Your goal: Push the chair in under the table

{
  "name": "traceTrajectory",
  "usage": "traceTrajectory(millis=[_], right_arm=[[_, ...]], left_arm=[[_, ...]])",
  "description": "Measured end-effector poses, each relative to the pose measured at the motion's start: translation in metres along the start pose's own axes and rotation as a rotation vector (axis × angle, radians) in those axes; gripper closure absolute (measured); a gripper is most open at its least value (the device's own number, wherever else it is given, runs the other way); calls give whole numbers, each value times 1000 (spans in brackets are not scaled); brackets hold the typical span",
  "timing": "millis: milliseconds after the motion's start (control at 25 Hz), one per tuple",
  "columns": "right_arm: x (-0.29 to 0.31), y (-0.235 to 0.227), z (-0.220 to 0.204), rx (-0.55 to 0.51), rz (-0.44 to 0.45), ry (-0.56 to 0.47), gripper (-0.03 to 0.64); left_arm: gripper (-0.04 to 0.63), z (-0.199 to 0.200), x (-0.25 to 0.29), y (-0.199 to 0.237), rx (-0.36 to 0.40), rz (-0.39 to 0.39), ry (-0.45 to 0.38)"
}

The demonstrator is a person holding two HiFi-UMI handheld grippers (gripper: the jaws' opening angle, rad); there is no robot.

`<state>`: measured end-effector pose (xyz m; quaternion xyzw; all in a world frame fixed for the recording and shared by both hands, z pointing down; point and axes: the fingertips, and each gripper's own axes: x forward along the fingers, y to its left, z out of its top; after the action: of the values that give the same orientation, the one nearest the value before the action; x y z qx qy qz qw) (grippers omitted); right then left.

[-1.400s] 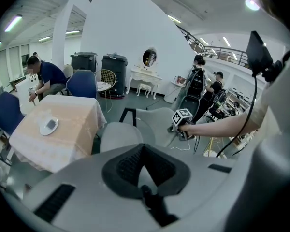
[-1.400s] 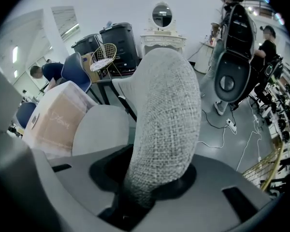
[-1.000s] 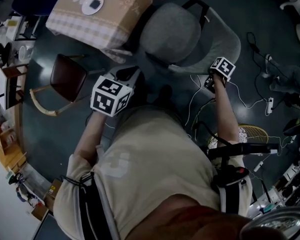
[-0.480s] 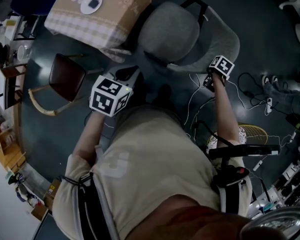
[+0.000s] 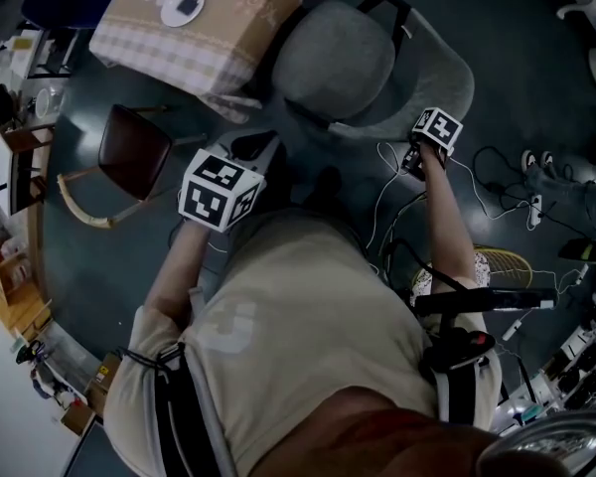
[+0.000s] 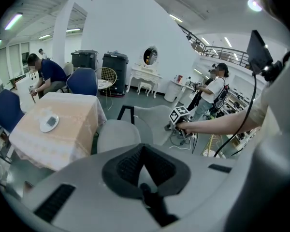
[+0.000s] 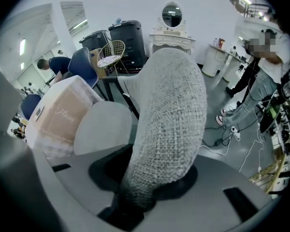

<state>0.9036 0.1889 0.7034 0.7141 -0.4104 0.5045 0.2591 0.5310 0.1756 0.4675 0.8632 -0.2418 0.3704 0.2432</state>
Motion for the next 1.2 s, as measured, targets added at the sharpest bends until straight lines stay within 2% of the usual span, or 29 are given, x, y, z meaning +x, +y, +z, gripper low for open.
traceTrajectory(millis=[280, 640, 1200], right_arm=[[19, 35, 10, -24, 43, 15, 477], [29, 43, 12, -36, 44, 22, 476], [19, 67, 16, -51, 44, 19, 469]], left_arm=[[589, -6, -2, 26, -48, 41, -8], [589, -16, 4, 34, -69, 52, -10], [589, -30, -28, 51, -121, 97, -32]])
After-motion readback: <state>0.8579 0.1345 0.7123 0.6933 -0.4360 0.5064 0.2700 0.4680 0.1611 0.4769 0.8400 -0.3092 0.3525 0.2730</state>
